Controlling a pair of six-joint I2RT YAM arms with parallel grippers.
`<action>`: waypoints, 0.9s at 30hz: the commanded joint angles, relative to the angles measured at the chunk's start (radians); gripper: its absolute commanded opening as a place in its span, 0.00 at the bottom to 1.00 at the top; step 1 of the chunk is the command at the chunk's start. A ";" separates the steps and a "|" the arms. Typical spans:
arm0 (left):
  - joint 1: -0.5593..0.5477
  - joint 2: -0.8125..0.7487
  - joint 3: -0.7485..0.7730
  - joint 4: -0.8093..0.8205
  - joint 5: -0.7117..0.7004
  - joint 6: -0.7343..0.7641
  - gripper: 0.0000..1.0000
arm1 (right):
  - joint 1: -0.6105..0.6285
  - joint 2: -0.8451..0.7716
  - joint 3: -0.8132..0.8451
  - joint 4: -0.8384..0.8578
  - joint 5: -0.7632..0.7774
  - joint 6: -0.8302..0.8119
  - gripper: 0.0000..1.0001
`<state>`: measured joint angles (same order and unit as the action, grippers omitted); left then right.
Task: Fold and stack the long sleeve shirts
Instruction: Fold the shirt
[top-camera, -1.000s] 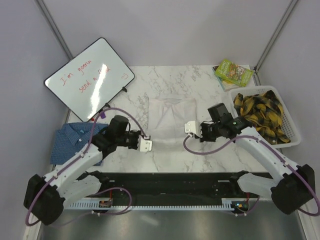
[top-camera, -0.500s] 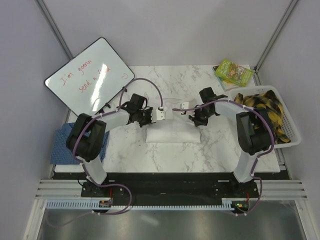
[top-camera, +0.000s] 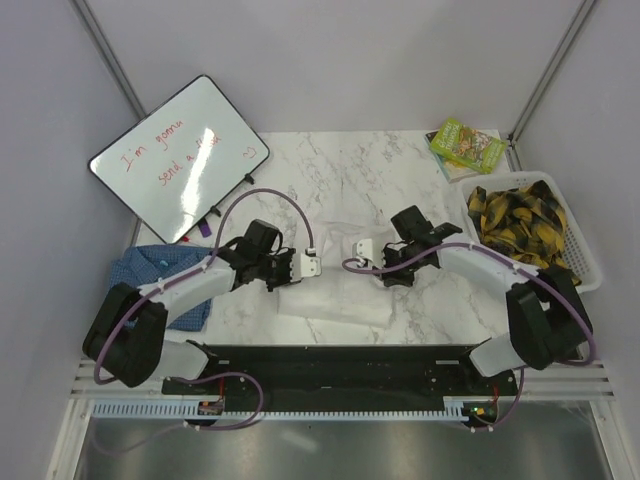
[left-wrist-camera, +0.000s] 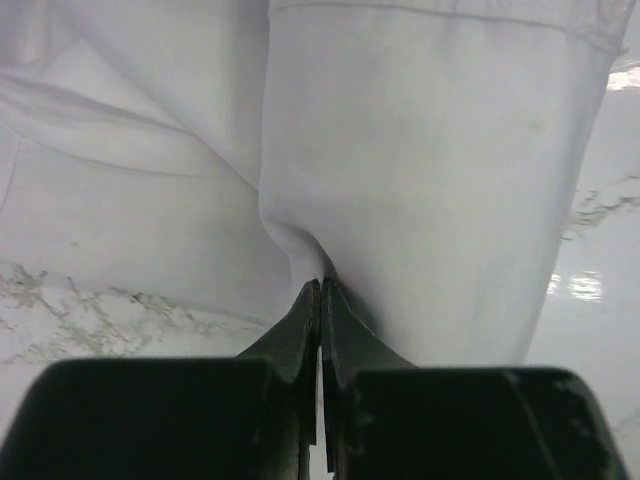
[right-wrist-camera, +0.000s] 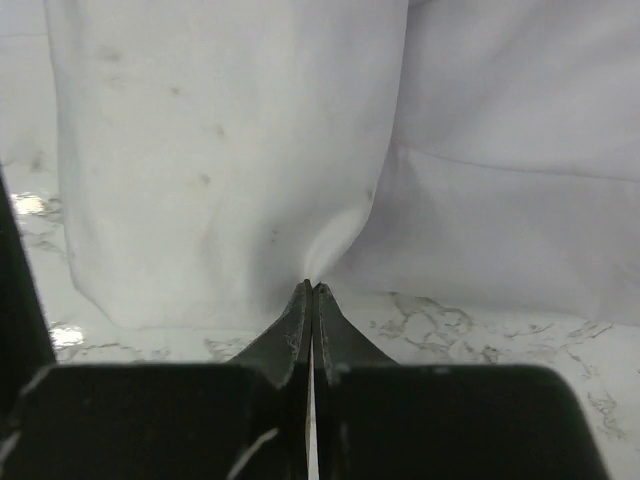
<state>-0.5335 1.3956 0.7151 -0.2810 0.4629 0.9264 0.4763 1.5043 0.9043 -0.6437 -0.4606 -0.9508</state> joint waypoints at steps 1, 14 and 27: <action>-0.019 -0.154 -0.075 -0.127 0.082 -0.109 0.02 | 0.016 -0.110 -0.038 -0.086 -0.075 0.076 0.10; 0.069 -0.072 0.299 -0.331 0.330 -0.182 0.75 | -0.146 0.184 0.434 -0.198 -0.277 0.339 0.58; -0.032 0.183 0.354 -0.273 0.207 -0.130 0.56 | -0.079 0.609 0.797 -0.088 -0.277 0.521 0.54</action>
<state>-0.5522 1.5894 1.0912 -0.6025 0.7033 0.7822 0.3565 2.0731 1.6737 -0.7525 -0.7349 -0.4580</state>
